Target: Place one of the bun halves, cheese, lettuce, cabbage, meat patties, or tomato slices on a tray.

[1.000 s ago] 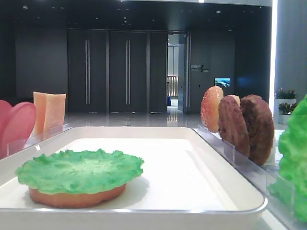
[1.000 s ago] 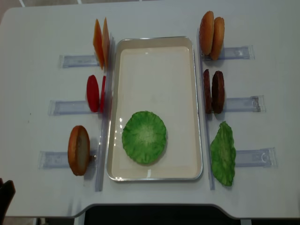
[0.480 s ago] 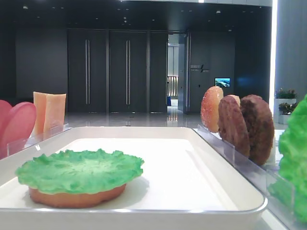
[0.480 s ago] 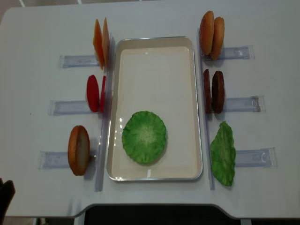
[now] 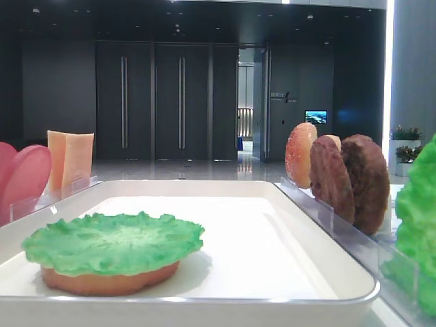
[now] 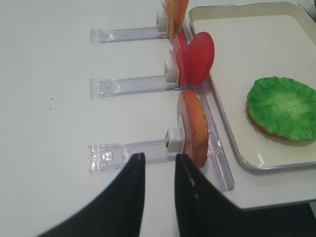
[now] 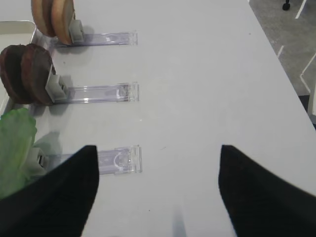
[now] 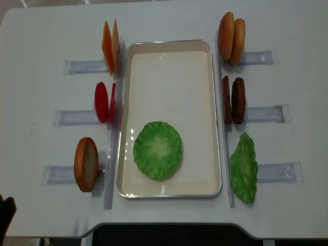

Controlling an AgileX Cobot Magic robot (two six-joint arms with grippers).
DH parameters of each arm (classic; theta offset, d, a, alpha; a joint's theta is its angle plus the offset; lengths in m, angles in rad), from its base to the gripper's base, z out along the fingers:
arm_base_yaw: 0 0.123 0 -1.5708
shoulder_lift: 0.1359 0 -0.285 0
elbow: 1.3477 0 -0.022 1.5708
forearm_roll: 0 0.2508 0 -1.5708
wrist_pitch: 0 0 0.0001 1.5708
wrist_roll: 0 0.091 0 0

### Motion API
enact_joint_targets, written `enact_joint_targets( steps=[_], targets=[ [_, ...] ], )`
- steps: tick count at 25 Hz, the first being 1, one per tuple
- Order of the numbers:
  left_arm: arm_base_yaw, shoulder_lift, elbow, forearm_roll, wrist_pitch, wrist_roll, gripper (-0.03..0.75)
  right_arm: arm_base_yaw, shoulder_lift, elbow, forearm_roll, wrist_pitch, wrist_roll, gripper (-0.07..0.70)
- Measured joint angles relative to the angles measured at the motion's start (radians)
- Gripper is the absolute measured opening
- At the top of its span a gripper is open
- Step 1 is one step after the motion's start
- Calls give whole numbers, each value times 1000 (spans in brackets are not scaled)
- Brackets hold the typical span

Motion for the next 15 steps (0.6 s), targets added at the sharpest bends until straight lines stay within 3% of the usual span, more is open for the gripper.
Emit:
enact_joint_targets(
  steps=[15],
  targets=[
    [0,0,0,0,0,0,160,0,0,0,0,-2,0,486]
  ],
)
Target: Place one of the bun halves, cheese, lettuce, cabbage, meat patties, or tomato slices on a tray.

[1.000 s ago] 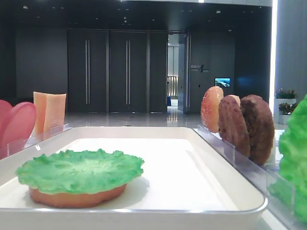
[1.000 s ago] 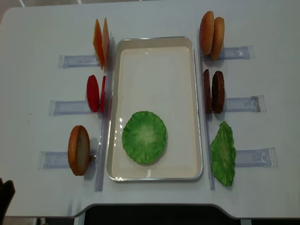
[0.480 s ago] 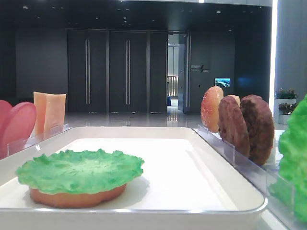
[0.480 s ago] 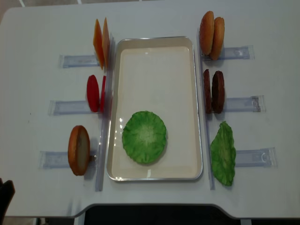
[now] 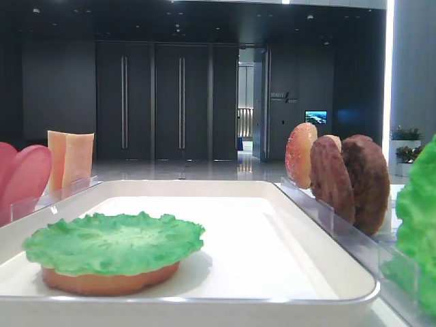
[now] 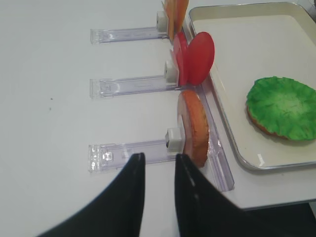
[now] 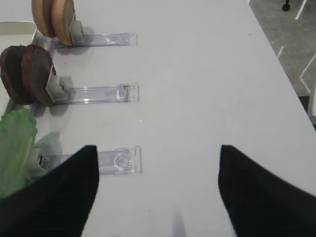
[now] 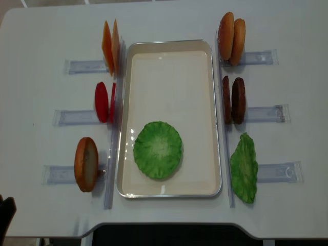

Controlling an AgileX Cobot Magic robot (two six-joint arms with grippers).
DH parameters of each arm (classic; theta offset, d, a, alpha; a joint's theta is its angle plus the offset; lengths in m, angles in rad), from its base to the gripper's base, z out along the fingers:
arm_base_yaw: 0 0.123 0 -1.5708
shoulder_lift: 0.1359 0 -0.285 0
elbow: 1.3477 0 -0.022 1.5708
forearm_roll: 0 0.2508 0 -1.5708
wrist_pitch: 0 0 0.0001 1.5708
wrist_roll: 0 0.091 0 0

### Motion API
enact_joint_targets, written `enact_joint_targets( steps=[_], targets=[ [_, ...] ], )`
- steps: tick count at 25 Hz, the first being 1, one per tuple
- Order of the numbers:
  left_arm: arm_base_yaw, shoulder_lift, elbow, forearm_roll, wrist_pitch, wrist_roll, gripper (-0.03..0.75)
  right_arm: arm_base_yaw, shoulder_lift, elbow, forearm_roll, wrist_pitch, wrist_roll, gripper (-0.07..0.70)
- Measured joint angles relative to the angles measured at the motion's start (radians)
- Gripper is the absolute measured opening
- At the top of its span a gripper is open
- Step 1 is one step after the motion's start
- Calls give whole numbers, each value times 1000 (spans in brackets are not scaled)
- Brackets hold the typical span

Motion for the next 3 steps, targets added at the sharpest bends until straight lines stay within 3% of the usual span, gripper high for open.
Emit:
enact_joint_targets(
  steps=[3],
  targets=[
    [0,0,0,0,0,0,160,0,0,0,0,0,0,486]
  ],
)
